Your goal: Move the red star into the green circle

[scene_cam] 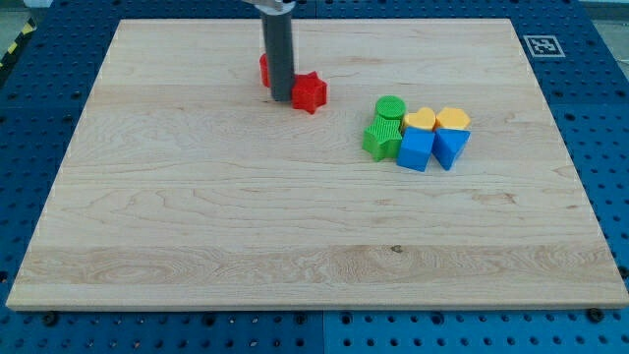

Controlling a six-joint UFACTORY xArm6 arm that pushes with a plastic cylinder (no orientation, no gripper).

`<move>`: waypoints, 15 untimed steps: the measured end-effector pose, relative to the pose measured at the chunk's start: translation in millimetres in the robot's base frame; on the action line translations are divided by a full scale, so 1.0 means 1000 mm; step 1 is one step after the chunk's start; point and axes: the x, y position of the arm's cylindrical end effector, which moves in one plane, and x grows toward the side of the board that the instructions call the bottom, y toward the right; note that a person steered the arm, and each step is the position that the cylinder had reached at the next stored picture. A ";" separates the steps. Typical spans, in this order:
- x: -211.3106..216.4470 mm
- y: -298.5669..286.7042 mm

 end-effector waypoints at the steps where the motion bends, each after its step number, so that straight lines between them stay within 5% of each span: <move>1: 0.013 0.006; 4: 0.010 0.071; 11: -0.046 0.088; 15: -0.048 0.161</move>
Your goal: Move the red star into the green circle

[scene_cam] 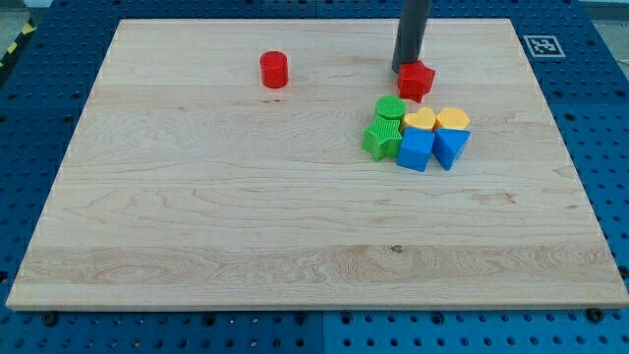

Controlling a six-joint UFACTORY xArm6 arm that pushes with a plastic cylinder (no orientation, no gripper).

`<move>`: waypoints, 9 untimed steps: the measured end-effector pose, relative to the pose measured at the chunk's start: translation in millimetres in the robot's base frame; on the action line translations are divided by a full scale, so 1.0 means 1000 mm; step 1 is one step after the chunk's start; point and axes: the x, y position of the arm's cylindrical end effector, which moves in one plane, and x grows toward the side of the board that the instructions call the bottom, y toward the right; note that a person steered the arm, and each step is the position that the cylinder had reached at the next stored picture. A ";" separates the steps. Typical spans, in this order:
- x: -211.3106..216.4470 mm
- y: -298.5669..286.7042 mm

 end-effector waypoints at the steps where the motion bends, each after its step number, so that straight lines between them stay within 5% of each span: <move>1: 0.000 0.024; 2: 0.001 0.048; 9: 0.017 -0.027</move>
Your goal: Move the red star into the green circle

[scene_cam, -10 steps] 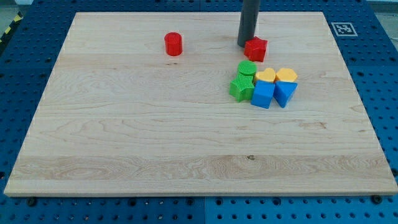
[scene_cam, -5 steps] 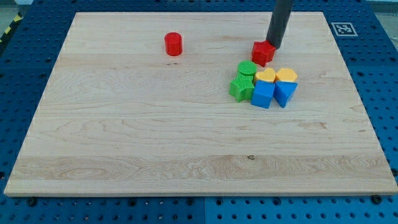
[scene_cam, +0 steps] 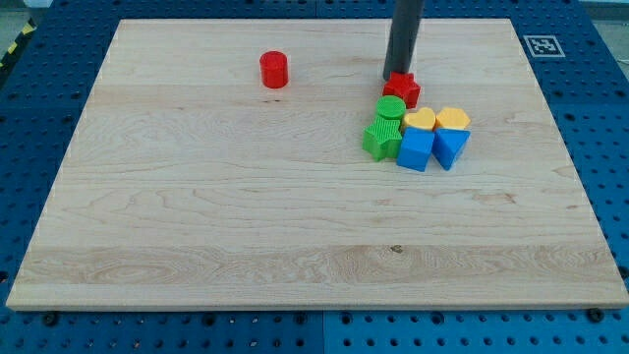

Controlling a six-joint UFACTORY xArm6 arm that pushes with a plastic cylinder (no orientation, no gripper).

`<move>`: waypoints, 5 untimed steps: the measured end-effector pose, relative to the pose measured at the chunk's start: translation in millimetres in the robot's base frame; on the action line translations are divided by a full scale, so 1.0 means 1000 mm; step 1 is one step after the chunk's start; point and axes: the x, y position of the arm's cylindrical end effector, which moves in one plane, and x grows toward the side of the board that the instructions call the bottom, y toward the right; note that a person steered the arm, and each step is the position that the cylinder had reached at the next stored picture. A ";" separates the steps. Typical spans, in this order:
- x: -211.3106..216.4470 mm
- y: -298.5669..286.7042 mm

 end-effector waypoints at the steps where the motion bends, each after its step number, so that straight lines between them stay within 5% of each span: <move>1: 0.002 0.000; 5: 0.017 -0.037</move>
